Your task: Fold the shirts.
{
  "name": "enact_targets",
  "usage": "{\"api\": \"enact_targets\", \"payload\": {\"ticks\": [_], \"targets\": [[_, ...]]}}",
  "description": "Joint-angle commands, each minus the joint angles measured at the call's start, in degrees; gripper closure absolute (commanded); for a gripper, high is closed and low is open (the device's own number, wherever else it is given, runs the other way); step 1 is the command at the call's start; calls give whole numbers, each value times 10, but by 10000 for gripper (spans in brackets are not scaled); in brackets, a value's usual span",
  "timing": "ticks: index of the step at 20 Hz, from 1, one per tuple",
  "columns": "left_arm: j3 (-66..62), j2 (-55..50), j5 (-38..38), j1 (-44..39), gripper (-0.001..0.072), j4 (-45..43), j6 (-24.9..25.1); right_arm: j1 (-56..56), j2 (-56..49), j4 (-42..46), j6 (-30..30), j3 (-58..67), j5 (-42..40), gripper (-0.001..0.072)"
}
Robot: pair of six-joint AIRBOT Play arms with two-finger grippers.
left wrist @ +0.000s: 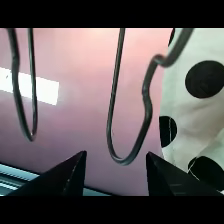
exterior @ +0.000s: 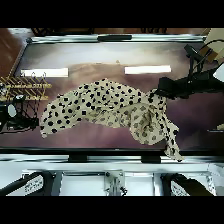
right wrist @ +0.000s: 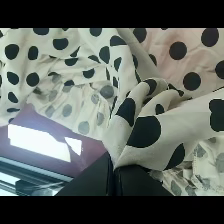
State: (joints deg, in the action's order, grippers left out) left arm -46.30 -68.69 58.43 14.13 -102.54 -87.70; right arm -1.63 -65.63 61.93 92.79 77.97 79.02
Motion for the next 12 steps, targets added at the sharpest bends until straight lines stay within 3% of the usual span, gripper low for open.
{"api": "enact_targets", "payload": {"ticks": [1, 4, 6, 12], "targets": [[0, -14, -22, 6, 268, -1, 0, 0, 0, 1, 0, 0, 2, 654], [0, -34, -19, 6, 270, 0, 0, 0, 0, 1, 0, 0, 6, 654], [0, -42, -25, 6, 338, 0, 0, 0, 0, 1, 0, 0, 6, 654], [0, -70, -30, 6, 341, -1, 0, 0, 0, 1, 0, 0, 9, 654]]}}
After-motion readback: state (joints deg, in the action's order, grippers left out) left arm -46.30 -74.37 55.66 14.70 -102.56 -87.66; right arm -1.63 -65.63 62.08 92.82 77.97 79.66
